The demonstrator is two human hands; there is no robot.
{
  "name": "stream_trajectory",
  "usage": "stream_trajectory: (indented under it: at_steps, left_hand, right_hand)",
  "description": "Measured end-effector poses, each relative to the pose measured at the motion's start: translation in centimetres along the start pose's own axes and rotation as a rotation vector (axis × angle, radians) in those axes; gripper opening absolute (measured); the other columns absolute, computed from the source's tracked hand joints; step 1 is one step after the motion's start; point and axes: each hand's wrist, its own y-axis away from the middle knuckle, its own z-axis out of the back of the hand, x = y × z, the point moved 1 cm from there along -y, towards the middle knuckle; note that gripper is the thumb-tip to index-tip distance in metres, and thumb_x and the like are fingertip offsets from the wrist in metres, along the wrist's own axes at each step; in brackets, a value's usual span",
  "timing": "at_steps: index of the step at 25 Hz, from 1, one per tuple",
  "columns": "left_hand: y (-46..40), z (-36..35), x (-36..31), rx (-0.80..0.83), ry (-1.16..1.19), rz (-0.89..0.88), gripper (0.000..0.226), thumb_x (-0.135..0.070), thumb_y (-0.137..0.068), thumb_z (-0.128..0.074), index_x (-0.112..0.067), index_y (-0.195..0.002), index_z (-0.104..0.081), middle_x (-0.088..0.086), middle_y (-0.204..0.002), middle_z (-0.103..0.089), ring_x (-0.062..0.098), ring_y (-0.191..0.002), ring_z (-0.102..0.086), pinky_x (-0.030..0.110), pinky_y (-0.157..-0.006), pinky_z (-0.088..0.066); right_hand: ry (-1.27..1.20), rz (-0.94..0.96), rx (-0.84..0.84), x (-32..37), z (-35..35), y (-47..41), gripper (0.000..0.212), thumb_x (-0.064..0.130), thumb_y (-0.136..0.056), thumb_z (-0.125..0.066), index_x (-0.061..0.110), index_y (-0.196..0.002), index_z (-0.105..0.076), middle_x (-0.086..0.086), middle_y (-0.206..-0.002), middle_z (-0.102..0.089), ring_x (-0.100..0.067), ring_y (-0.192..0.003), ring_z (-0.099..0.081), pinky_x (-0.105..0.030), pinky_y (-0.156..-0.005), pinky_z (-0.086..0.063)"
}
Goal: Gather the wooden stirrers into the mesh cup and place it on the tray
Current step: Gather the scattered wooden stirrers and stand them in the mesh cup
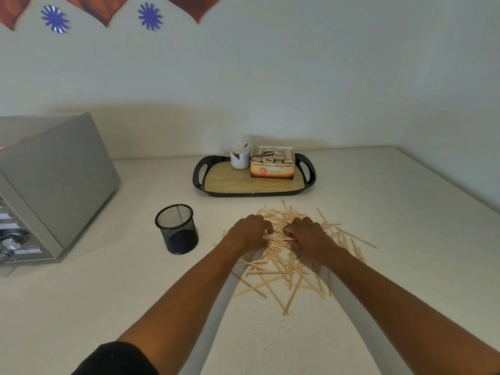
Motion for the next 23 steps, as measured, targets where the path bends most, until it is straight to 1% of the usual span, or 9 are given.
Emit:
stream_trajectory:
  at_steps: [4, 7, 10, 13, 16, 18, 20, 22, 23]
  left_hand:
    - [-0.3, -0.3, -0.6, -0.054, -0.087, -0.003, 0.026, -0.028, -0.087, -0.062, -0.020, -0.111, -0.063, 0.004, -0.111, -0.058, 0.023, -0.103, -0.055, 0.038, -0.085, -0.049]
    - [-0.5, -0.6, -0.9, -0.124, -0.172, -0.026, 0.019, -0.023, -0.089, -0.056, -0.017, -0.107, -0.060, 0.005, -0.104, -0.064, 0.025, -0.097, -0.059, 0.038, -0.082, -0.042]
    - [-0.6, -0.6, -1.1, -0.171, -0.189, -0.027, 0.022, -0.015, -0.089, -0.053, -0.016, -0.111, -0.053, 0.006, -0.096, -0.067, 0.028, -0.089, -0.063, 0.041, -0.083, -0.038]
    - [-0.8, -0.2, -1.0, -0.202, -0.140, -0.042, 0.026, -0.007, -0.087, -0.054, -0.017, -0.111, -0.047, 0.005, -0.093, -0.066, 0.027, -0.083, -0.062, 0.039, -0.079, -0.036]
    - [-1.0, 0.6, -0.9, -0.217, -0.063, -0.061, 0.026, -0.004, -0.089, -0.052, -0.017, -0.111, -0.048, 0.006, -0.095, -0.058, 0.025, -0.074, -0.056, 0.033, -0.067, -0.034]
    - [-1.2, 1.3, -0.9, -0.205, 0.013, -0.057, 0.024, -0.004, -0.090, -0.052, -0.016, -0.111, -0.048, 0.008, -0.097, -0.054, 0.023, -0.072, -0.052, 0.034, -0.060, -0.037]
    - [-1.6, 2.2, -1.0, -0.193, 0.090, -0.033, 0.021, -0.004, -0.090, -0.051, -0.015, -0.108, -0.049, 0.007, -0.097, -0.054, 0.022, -0.074, -0.052, 0.035, -0.059, -0.041]
    - [-2.0, 3.2, -1.0, -0.192, 0.179, 0.007, 0.016, -0.003, -0.091, -0.050, -0.014, -0.103, -0.051, 0.006, -0.095, -0.056, 0.020, -0.075, -0.053, 0.032, -0.060, -0.040]
    - [-2.1, 3.7, -0.8, -0.197, 0.212, 0.021, 0.014, -0.003, -0.092, -0.049, -0.014, -0.101, -0.051, 0.007, -0.093, -0.057, 0.019, -0.075, -0.052, 0.031, -0.060, -0.039]
  right_hand:
    - [0.072, -0.015, -0.038, 0.5, 0.1, -0.6, 0.036, 0.030, -0.093, -0.056, 0.021, -0.128, -0.056, -0.001, -0.122, -0.060, -0.023, -0.115, -0.047, -0.038, -0.091, -0.043]
    - [0.110, -0.002, -0.051, 0.5, -0.1, -0.7, 0.033, 0.029, -0.094, -0.054, 0.019, -0.126, -0.054, -0.001, -0.121, -0.062, -0.023, -0.113, -0.049, -0.039, -0.090, -0.042]
    - [0.053, -0.018, -0.092, 0.3, 0.1, -0.9, 0.029, 0.022, -0.095, -0.053, 0.018, -0.124, -0.053, -0.004, -0.113, -0.065, -0.024, -0.108, -0.050, -0.039, -0.087, -0.040]
    - [0.063, -0.001, -0.134, 0.1, 1.1, -1.4, 0.028, 0.017, -0.093, -0.052, 0.019, -0.120, -0.053, -0.006, -0.101, -0.066, -0.024, -0.097, -0.054, -0.038, -0.080, -0.040]
    - [0.039, 0.030, -0.145, -0.3, 3.3, -2.0, 0.021, 0.019, -0.095, -0.051, 0.020, -0.115, -0.055, -0.005, -0.095, -0.067, -0.024, -0.085, -0.060, -0.036, -0.070, -0.046]
    - [0.023, 0.033, -0.124, -0.6, 5.1, -2.8, 0.015, 0.018, -0.095, -0.050, 0.021, -0.109, -0.056, -0.003, -0.091, -0.064, -0.022, -0.081, -0.059, -0.037, -0.067, -0.049]
    - [0.025, 0.033, -0.091, -0.8, 6.7, -3.8, 0.013, 0.016, -0.093, -0.052, 0.022, -0.104, -0.057, 0.000, -0.088, -0.062, -0.021, -0.079, -0.058, -0.036, -0.067, -0.049]
    - [-0.094, 0.005, -0.099, -1.2, 8.1, -4.7, 0.024, 0.022, -0.091, -0.062, 0.022, -0.114, -0.057, 0.000, -0.103, -0.067, -0.020, -0.090, -0.062, -0.035, -0.076, -0.051]
    - [-0.205, -0.017, -0.143, -1.4, 8.7, -4.9, 0.042, 0.028, -0.087, -0.068, 0.022, -0.126, -0.053, 0.001, -0.116, -0.065, -0.018, -0.102, -0.061, -0.036, -0.084, -0.051]
